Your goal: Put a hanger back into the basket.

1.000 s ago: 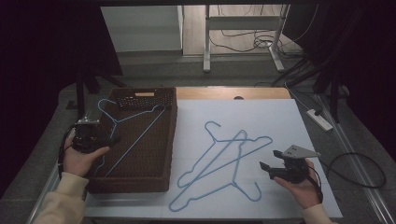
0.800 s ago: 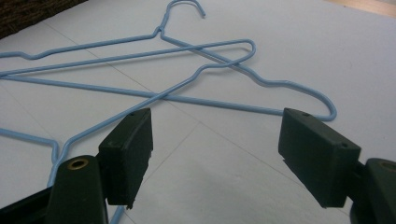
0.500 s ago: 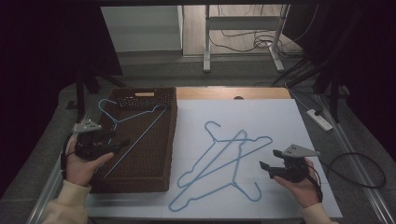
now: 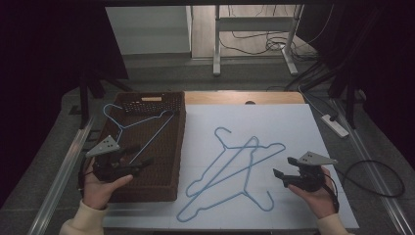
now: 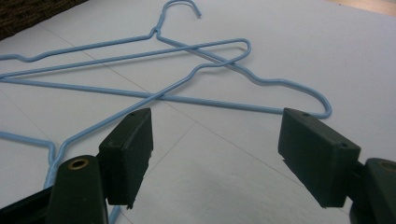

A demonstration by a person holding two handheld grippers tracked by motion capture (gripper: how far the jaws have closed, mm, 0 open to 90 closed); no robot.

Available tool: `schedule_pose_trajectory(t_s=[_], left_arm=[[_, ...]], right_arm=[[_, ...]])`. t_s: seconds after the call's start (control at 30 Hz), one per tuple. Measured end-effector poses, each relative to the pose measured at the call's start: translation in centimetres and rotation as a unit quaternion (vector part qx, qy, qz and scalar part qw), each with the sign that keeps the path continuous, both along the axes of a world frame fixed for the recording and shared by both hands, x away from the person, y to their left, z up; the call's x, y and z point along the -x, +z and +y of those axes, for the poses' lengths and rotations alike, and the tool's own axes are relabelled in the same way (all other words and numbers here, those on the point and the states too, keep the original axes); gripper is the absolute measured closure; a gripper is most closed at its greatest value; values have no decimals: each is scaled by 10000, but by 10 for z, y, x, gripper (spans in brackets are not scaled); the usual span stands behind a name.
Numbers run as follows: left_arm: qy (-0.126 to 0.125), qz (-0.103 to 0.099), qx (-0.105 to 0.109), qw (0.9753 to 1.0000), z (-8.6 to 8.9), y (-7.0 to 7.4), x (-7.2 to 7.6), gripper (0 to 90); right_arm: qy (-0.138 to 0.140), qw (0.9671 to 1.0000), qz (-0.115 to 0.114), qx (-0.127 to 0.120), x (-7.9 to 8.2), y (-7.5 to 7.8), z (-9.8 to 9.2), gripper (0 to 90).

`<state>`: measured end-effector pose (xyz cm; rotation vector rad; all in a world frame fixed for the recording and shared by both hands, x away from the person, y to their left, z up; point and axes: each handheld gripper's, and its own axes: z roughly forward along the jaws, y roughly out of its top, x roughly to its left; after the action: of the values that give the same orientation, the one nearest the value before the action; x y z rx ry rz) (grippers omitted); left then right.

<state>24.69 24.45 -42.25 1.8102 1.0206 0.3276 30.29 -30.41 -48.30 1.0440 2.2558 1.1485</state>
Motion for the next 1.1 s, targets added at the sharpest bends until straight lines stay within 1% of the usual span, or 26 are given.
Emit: schedule_pose_trajectory(t_s=[0.07, 0.2, 0.33, 0.5, 0.63, 0.77, 1.0, 1.1], left_arm=[[2, -6, 34, 10000, -2, -2, 0, 283], [1, 24, 9, 10000, -7, -6, 0, 281], [-21, 3, -2, 10000, -13, -7, 2, 281], [-134, -11, -84, 9999, -23, -7, 3, 281], [-160, -28, -108, 9998, -27, -7, 3, 280], [-200, -49, -107, 9997, -30, -6, 4, 280], [-215, -29, -110, 9997, -32, -7, 2, 280], [-244, -64, -116, 9996, -34, -6, 2, 280]], right_arm=[[-5, 10000, 17, 14, 0, -1, 0, 274], [10, 10000, 15, 17, -1, -1, 0, 274], [18, 10000, 30, 2, -1, -3, 0, 274], [7, 10000, 39, -16, -1, -3, -1, 274], [28, 10000, 28, 15, 0, -3, 1, 275], [25, 10000, 15, -12, 1, -2, 1, 275], [43, 10000, 19, 19, 1, -3, 1, 276], [25, 10000, 22, -16, 2, -2, 0, 276]])
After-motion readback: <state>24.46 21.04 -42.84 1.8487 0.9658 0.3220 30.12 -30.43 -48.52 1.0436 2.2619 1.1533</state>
